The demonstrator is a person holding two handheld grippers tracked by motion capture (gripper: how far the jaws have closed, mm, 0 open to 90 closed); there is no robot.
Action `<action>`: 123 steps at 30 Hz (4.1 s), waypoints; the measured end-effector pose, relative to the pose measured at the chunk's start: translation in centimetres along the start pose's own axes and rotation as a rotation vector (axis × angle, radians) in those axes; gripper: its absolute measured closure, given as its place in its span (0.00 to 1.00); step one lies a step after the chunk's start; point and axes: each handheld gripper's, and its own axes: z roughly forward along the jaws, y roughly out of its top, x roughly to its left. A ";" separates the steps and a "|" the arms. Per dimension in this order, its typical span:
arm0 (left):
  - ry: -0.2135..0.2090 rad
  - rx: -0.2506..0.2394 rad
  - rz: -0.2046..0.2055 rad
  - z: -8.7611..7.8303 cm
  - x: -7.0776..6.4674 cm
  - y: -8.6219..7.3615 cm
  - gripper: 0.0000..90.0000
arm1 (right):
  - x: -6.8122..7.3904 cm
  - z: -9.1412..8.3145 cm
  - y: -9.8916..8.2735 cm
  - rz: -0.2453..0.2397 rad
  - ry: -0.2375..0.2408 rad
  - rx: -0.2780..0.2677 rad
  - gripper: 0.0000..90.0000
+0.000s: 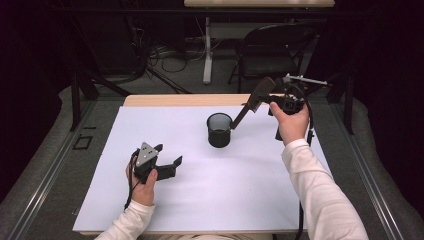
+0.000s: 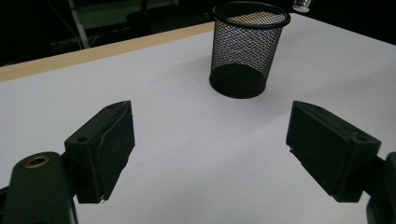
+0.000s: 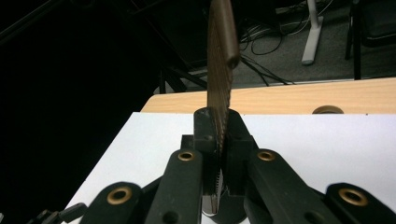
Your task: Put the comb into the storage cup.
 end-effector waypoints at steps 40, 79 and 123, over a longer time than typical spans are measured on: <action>-0.003 0.001 0.004 0.1 -0.1 0.0 0.17 | 2.1 5.2 0.1 0.006 -0.032 0.026 0.97; -0.007 0.004 0.008 0.1 -0.1 0.0 0.17 | 1.1 8.3 -2.7 0.025 -0.063 0.081 0.97; -0.008 0.011 0.012 0.2 -0.1 -0.1 0.17 | 0.1 10.3 -5.3 0.062 -0.055 0.120 0.96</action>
